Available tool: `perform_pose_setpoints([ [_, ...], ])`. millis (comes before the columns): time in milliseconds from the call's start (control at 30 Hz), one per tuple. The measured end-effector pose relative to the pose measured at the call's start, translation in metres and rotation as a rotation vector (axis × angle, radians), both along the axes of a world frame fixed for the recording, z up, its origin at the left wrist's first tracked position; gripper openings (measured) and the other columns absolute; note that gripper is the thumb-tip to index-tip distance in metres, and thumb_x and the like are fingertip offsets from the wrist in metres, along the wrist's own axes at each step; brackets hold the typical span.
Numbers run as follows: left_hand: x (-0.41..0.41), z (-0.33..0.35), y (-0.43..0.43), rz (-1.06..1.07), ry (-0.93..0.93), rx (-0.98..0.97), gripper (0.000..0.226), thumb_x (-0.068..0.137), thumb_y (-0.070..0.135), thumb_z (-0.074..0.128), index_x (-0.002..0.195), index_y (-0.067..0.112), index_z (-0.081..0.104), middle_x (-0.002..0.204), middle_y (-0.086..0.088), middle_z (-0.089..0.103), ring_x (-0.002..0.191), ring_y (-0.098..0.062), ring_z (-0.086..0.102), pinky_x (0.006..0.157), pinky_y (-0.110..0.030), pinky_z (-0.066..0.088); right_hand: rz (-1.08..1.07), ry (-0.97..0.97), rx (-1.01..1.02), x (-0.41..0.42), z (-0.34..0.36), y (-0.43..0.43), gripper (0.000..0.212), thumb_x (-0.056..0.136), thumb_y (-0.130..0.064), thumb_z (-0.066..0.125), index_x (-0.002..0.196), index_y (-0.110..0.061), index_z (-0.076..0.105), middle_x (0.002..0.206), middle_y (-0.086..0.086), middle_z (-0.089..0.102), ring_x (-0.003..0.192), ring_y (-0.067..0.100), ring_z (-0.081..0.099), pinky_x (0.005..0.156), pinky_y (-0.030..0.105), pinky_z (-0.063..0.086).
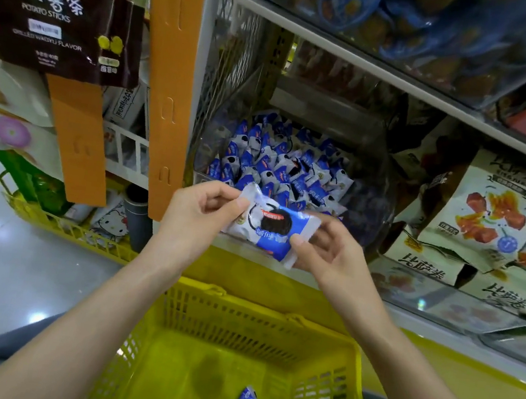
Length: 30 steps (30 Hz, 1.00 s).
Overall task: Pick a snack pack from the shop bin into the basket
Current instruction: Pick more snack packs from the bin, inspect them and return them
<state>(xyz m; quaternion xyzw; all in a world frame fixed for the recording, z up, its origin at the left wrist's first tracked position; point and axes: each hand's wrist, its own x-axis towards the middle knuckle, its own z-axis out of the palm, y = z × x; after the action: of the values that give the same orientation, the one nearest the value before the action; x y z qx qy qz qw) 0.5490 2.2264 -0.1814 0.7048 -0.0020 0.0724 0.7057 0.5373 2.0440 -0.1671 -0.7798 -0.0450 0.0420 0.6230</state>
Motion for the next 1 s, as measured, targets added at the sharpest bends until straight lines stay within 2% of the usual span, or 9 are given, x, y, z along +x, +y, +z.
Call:
perform_pose_setpoints([
  [100, -0.001, 0.001, -0.004, -0.06, -0.046, 0.072, 0.015, 0.085, 0.011, 0.063, 0.074, 0.02, 0.067, 0.064, 0.013, 0.064, 0.063, 0.004, 0.057, 0.065, -0.014, 0.049, -0.004, -0.054, -0.015, -0.004, -0.003, 0.002, 0.013, 0.085, -0.013, 0.06, 0.095, -0.022, 0.063, 0.09, 0.001, 0.07, 0.083, 0.016, 0.068, 0.071, 0.039, 0.056],
  [200, -0.002, 0.0, -0.008, -0.07, -0.059, 0.066, 0.016, 0.085, 0.01, 0.062, 0.074, 0.021, 0.065, 0.064, 0.012, 0.063, 0.062, 0.005, 0.056, 0.061, -0.016, 0.051, -0.046, -0.144, -0.022, -0.006, -0.009, 0.001, 0.013, 0.085, -0.014, 0.062, 0.086, -0.027, 0.065, 0.085, 0.013, 0.068, 0.08, 0.041, 0.062, 0.067, 0.054, 0.051],
  [267, -0.002, -0.002, -0.011, -0.057, -0.084, 0.05, 0.017, 0.086, 0.009, 0.06, 0.075, 0.021, 0.065, 0.067, 0.01, 0.063, 0.062, 0.005, 0.056, 0.058, -0.013, 0.049, -0.056, -0.239, -0.076, -0.008, -0.013, 0.0, 0.01, 0.083, -0.02, 0.064, 0.086, -0.03, 0.065, 0.085, 0.008, 0.068, 0.076, 0.038, 0.06, 0.063, 0.048, 0.049],
  [333, -0.002, -0.005, -0.011, -0.024, -0.089, 0.078, 0.014, 0.086, 0.013, 0.06, 0.078, 0.024, 0.064, 0.073, 0.008, 0.064, 0.067, 0.001, 0.058, 0.063, -0.017, 0.052, -0.09, -0.334, -0.116, -0.01, -0.015, 0.0, 0.008, 0.08, -0.026, 0.066, 0.087, -0.031, 0.065, 0.084, -0.003, 0.067, 0.067, 0.016, 0.059, 0.059, 0.028, 0.046],
  [400, -0.001, -0.008, -0.01, -0.044, 0.003, 0.099, 0.004, 0.085, 0.028, 0.06, 0.082, 0.025, 0.062, 0.079, 0.004, 0.065, 0.072, -0.006, 0.061, 0.064, -0.021, 0.054, -0.121, -0.427, -0.116, -0.012, -0.015, 0.0, 0.012, 0.079, -0.026, 0.066, 0.09, -0.03, 0.064, 0.087, -0.011, 0.067, 0.078, 0.003, 0.061, 0.068, 0.016, 0.047],
  [533, -0.003, -0.004, -0.015, -0.243, 0.297, -0.215, 0.038, 0.081, 0.044, 0.047, 0.093, 0.009, 0.059, 0.074, -0.012, 0.067, 0.06, -0.016, 0.065, 0.051, -0.024, 0.053, -0.087, -0.65, -0.206, -0.014, -0.016, -0.003, 0.017, 0.077, -0.018, 0.067, 0.093, -0.019, 0.064, 0.101, -0.012, 0.063, 0.098, 0.001, 0.06, 0.081, 0.015, 0.049],
  [633, -0.007, 0.002, -0.014, -0.329, 0.315, -0.421, 0.045, 0.082, 0.044, 0.047, 0.097, 0.005, 0.063, 0.085, -0.014, 0.072, 0.073, -0.02, 0.069, 0.06, -0.024, 0.056, -0.015, -0.756, -0.305, -0.014, -0.02, -0.007, 0.018, 0.075, -0.003, 0.07, 0.091, -0.01, 0.069, 0.106, -0.006, 0.062, 0.104, 0.004, 0.059, 0.085, 0.018, 0.05],
  [800, -0.01, 0.002, -0.008, -0.265, 0.295, -0.341, 0.029, 0.09, 0.016, 0.053, 0.118, 0.01, 0.059, 0.099, -0.007, 0.073, 0.083, -0.013, 0.069, 0.068, -0.02, 0.056, 0.125, -0.872, -0.444, -0.011, -0.021, -0.01, 0.026, 0.075, 0.0, 0.068, 0.098, -0.011, 0.07, 0.114, -0.002, 0.06, 0.118, 0.011, 0.052, 0.101, 0.023, 0.043],
  [1000, -0.012, 0.005, -0.008, -0.218, 0.218, -0.369, 0.031, 0.089, 0.012, 0.054, 0.12, 0.015, 0.052, 0.093, -0.004, 0.073, 0.079, -0.013, 0.069, 0.068, -0.022, 0.057, 0.145, -0.796, -0.394, -0.009, -0.02, -0.01, 0.03, 0.076, -0.008, 0.069, 0.105, -0.017, 0.066, 0.123, -0.002, 0.056, 0.126, 0.017, 0.046, 0.105, 0.023, 0.037],
])
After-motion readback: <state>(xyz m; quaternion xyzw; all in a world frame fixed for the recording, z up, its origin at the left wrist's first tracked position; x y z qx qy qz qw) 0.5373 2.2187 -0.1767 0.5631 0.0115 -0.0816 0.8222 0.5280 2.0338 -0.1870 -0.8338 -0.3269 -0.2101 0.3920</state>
